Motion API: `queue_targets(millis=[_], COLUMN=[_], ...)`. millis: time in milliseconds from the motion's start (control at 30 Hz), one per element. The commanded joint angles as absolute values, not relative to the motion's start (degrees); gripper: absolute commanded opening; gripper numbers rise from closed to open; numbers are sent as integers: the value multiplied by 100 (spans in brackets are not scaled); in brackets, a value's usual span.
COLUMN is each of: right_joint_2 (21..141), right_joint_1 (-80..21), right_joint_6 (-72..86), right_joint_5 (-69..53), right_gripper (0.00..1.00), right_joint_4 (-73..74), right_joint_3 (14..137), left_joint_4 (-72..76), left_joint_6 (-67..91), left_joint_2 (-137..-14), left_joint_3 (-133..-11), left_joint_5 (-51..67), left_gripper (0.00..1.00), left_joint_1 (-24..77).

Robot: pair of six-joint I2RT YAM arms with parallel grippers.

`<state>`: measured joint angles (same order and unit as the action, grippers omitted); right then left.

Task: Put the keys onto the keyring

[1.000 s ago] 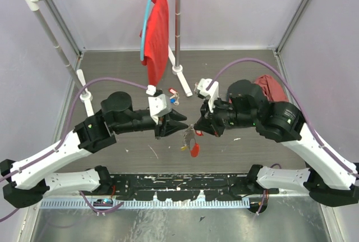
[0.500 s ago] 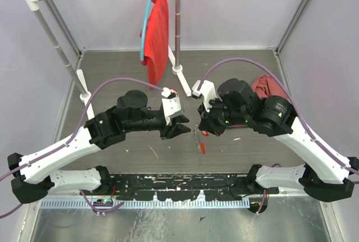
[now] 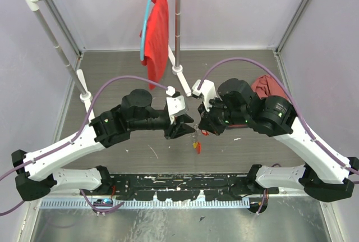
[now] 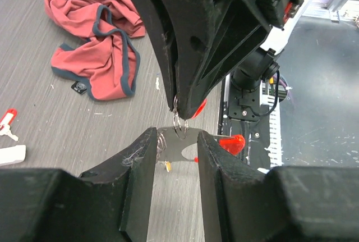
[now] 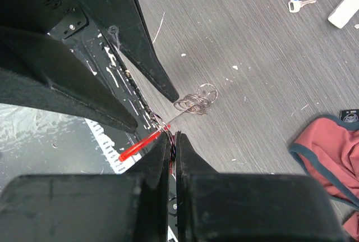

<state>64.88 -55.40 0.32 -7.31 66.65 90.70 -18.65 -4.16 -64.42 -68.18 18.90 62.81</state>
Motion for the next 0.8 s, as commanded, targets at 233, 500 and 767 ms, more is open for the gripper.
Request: queue_targets(millis=[233,500,767], right_joint_2=[6279,6255,6221], right_joint_1=[-5560,-5560,-5556], right_joint_6=[53,61,70], right_joint_5=[-806,-861,-946], right_gripper=[1,1,1], right_joint_4=[6156,6140,6065], right_joint_3=[9035,9009,8975], left_joint_4=[-1428,-1408,-1408], left_joint_6=[-203,-187,-179], left_joint_2=[-6481,-6504,-6542], left_joint_3=[-6993,-7002,-7019], left_joint_5=[2012,1987,1982], left_gripper=[40,36,31], left_joint_1=[6346,6357,6354])
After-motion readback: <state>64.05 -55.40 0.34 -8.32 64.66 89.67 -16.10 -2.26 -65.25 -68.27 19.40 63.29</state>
